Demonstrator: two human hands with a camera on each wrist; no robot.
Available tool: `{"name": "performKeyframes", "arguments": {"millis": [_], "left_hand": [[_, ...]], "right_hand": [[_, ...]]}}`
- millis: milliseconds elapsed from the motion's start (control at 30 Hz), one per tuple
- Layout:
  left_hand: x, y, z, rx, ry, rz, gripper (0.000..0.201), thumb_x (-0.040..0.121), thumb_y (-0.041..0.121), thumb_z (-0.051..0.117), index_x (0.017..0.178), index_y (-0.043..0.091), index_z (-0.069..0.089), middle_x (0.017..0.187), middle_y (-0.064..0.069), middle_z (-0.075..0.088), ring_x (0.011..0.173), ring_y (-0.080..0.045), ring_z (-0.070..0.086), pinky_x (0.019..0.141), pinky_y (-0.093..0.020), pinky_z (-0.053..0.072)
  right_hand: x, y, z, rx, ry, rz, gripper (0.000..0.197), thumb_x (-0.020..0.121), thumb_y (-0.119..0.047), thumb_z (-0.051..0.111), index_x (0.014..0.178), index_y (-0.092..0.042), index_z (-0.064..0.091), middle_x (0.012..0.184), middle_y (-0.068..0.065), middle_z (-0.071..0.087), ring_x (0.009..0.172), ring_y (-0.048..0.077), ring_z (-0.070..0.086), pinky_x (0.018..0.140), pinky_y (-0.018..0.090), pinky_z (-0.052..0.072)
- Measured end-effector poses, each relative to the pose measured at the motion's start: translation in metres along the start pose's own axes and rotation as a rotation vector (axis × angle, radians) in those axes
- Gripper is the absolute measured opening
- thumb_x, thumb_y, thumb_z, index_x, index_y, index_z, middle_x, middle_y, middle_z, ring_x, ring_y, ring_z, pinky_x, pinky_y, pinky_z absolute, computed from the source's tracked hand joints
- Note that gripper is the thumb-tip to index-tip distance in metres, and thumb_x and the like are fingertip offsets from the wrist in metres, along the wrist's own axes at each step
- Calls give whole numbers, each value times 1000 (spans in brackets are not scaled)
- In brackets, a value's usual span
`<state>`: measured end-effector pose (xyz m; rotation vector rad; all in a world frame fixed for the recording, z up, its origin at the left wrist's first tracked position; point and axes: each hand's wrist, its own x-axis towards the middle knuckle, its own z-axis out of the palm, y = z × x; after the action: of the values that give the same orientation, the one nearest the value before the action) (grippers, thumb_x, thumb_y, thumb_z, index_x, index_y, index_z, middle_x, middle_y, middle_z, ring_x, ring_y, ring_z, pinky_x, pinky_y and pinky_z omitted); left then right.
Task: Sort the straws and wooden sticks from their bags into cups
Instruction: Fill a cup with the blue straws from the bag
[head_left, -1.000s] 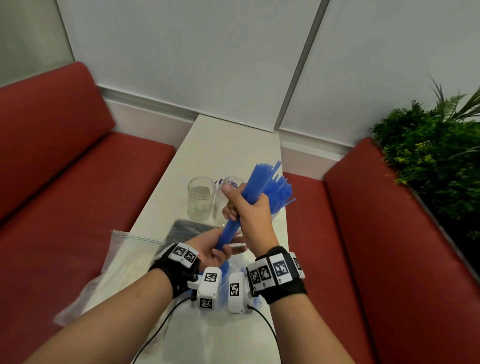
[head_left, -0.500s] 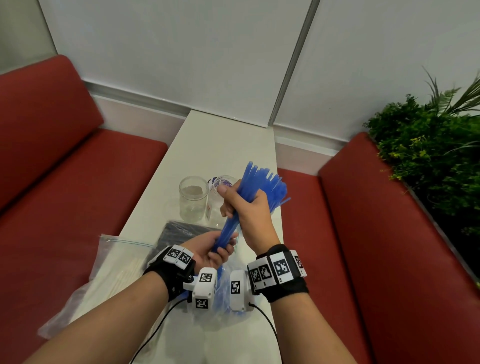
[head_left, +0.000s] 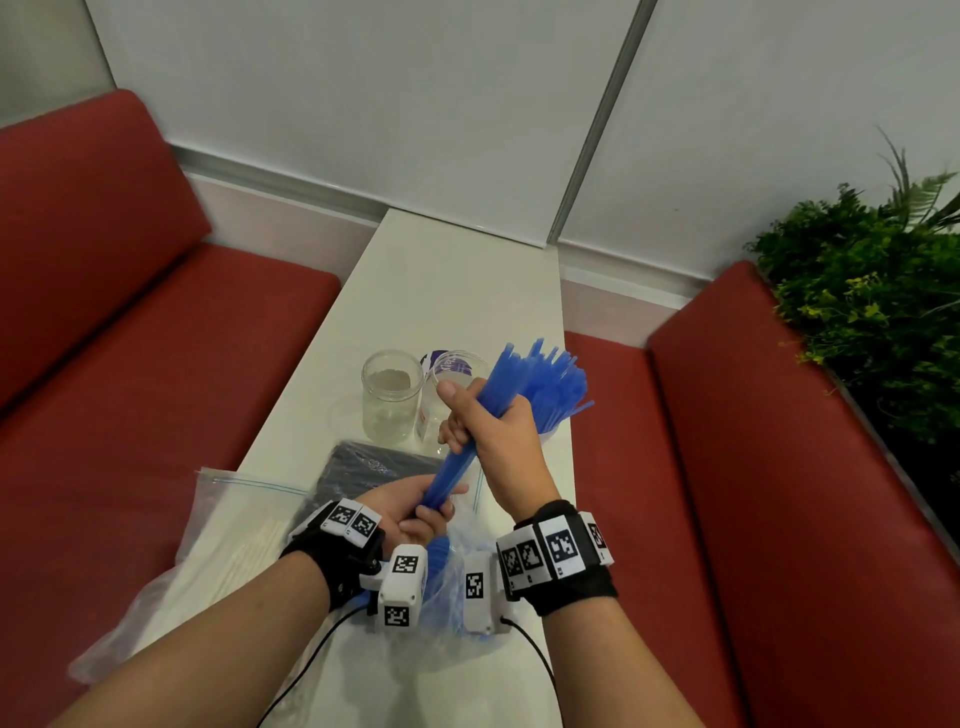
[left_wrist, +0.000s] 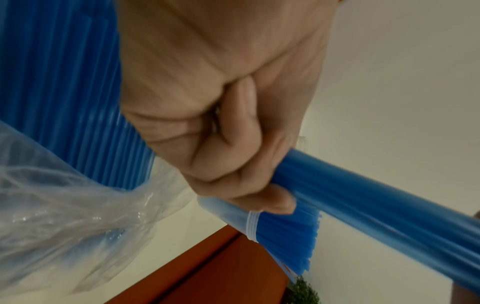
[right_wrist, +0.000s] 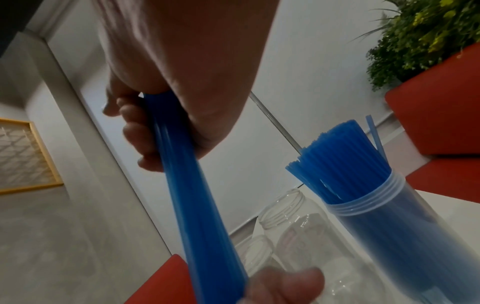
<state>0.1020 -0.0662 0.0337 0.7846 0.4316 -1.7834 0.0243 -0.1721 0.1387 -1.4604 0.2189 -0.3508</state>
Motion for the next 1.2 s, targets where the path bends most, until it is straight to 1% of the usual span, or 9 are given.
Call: {"name": "performKeyframes", "arguments": {"millis": [167,267,333,400,533,700,833,1000,1200], "left_hand": [[9,-3,-18,-2,124,196,24,93,22,55,76,5,56,53,-5,49,28,-7,33,24,-13,19],[18,-2,-26,13,235,330,26,100,22,48,80,6,50,54,-5,49,30,-7,34,25,-14,18],[23,3,-26,78,346,417,28,102,22,44,81,5,52,53,-7,53,34,-10,40,28,-14,22],[23,8,-27,315,524,495,37,102,26,45,76,5,60,60,-9,61,44,-15,47,37,-18,32],[13,14,-34,1292,826,554,28,97,22,54,90,6,76,86,-7,72,68,-17,59,63,-27,47],[18,7,-38,1882,681,457,24,95,16,56,113,12,72,118,-6,68,108,-22,62,97,-30,46],[28,0,-43,2102,675,248,52,86,41,68,133,23,54,140,0,49,131,-26,42,109,-47,35],[36,-6,-48,2288,714,96,79,76,49,76,143,29,38,147,-2,35,136,-31,31,109,-57,27],[36,-11,-46,2292,776,212,46,96,24,59,140,20,46,142,-7,44,128,-29,44,104,-45,38]], "right_hand": [[4,8,-9,12,-41,95,35,93,-25,76,64,-20,57,64,6,62,74,27,71,87,38,58],[10,11,-15,101,18,88,40,96,-23,72,64,-16,49,58,4,45,60,22,56,86,45,55],[17,8,-24,81,69,46,43,95,-27,73,62,-18,48,57,2,40,55,19,48,79,41,54],[28,-1,-38,21,123,7,42,91,-33,77,59,-22,50,55,1,41,53,19,47,73,36,54],[50,-29,-77,-185,315,-70,43,88,-38,76,55,-25,52,53,2,52,55,22,51,67,32,51],[73,-47,-104,-311,456,-128,46,91,-42,72,50,-28,55,55,0,56,57,18,53,68,37,50],[86,-40,-106,-333,496,-123,41,91,-43,73,56,-29,55,57,-1,57,57,17,52,62,29,49],[90,-1,-108,-382,480,-69,45,89,-46,73,52,-28,56,58,3,56,57,20,50,57,19,48],[86,34,-116,-357,448,44,38,89,-36,78,55,-29,64,61,2,65,61,17,60,74,35,53]]}}
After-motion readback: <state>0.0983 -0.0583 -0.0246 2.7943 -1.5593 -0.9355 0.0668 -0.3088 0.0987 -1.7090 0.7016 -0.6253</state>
